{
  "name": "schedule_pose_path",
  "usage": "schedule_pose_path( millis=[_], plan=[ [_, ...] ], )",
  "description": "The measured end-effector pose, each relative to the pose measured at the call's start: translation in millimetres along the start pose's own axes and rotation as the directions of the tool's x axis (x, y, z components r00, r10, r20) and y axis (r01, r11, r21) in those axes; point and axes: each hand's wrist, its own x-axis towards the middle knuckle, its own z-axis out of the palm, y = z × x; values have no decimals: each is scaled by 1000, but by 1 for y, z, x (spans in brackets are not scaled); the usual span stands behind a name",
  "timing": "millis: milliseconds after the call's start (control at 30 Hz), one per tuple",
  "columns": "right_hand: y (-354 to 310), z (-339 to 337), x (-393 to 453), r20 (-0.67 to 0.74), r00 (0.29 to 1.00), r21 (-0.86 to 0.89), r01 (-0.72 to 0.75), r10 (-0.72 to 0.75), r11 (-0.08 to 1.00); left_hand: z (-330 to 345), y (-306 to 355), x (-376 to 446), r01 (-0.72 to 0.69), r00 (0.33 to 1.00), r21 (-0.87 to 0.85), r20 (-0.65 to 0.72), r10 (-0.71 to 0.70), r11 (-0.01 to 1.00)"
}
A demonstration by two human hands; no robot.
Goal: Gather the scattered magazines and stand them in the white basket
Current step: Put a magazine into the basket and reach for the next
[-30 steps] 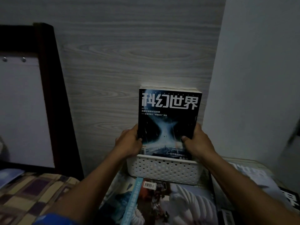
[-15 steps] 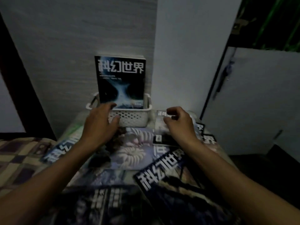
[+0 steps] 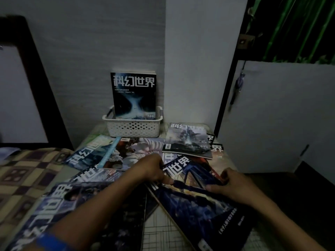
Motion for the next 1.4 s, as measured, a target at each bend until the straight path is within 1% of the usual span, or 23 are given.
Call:
schedule_pose_path(
  millis=[67, 133, 167, 200, 233, 300, 333, 400, 433, 467, 500, 533, 567, 600, 633, 700, 833, 933, 1033, 1100, 1233, 1300, 1400],
  plan=[
    [1, 1, -3, -16, 1000, -13, -10, 10, 1000, -2, -2, -3, -28, 1000, -175, 0, 28, 984],
    [2, 5, -4, -84, 996, -44, 30, -34, 999, -6, 2, -12, -109, 993, -315, -81, 87, 943],
    [2, 6, -4, -137, 987, 8, 85, -83, 996, -13, 7, -17, -172, 982, -369, -140, 128, 913],
    [1, 5, -3, -179, 974, 127, 164, -140, 978, -22, 12, -23, -251, 962, -398, -204, 182, 882],
    [-2, 0, -3, -214, 959, 323, 251, -188, 913, -35, 18, -29, -341, 930, -390, -271, 247, 856],
    [-14, -15, -2, -231, 949, 718, 315, -214, 621, -67, 35, -45, -507, 829, -255, -405, 385, 823],
    [-21, -24, 0, -257, 939, 806, 339, -228, 485, -84, 43, -54, -569, 760, -148, -470, 449, 809],
    [-36, -40, 3, -360, 899, 853, 426, -250, 302, -115, 54, -68, -636, 585, 43, -625, 517, 770],
    [-44, -47, 4, -413, 874, 850, 471, -258, 237, -126, 56, -72, -654, 498, 61, -716, 489, 754],
    [-50, -53, 4, -457, 849, 840, 510, -264, 185, -134, 55, -75, -672, 462, -14, -789, 405, 740],
    [-54, -55, 5, -491, 829, 830, 539, -267, 147, -137, 50, -76, -690, 508, -171, -807, 303, 703],
    [-56, -52, 7, -503, 824, 830, 545, -260, 123, -132, 44, -74, -680, 608, -348, -759, 232, 646],
    [-56, -46, 10, -492, 835, 838, 531, -246, 127, -120, 36, -70, -632, 710, -473, -671, 214, 614],
    [-55, -35, 14, -463, 857, 851, 502, -226, 156, -100, 26, -64, -569, 776, -512, -593, 215, 643],
    [-53, -21, 17, -430, 877, 860, 471, -216, 197, -77, 14, -58, -514, 811, -495, -546, 209, 700],
    [-47, 3, 19, -386, 888, 848, 448, -250, 284, -36, -3, -48, -467, 821, -442, -540, 189, 766],
    [-49, 5, 23, -398, 869, 716, 495, -295, 493, -20, -22, -34, -470, 763, -343, -620, 180, 813],
    [-69, -13, 26, -469, 827, 563, 549, -309, 617, -41, -29, -27, -515, 704, -375, -698, 131, 771],
    [-105, -35, 33, -578, 755, 528, 636, -311, 563, -74, -35, -17, -539, 587, -373, -809, 20, 755],
    [-134, -49, 45, -620, 734, 556, 660, -278, 505, -100, -39, -9, -589, 523, -382, -852, -24, 712],
    [-195, -72, 80, -658, 729, 633, 671, -187, 385, -156, -45, 10, -647, 415, -278, -909, 23, 710],
    [-221, -84, 104, -667, 722, 633, 678, -181, 373, -186, -52, 24, -641, 355, -215, -934, 37, 737],
    [-248, -85, 148, -654, 739, 642, 655, -161, 399, -214, -67, 55, -587, 350, -212, -937, 9, 782]
  ],
)
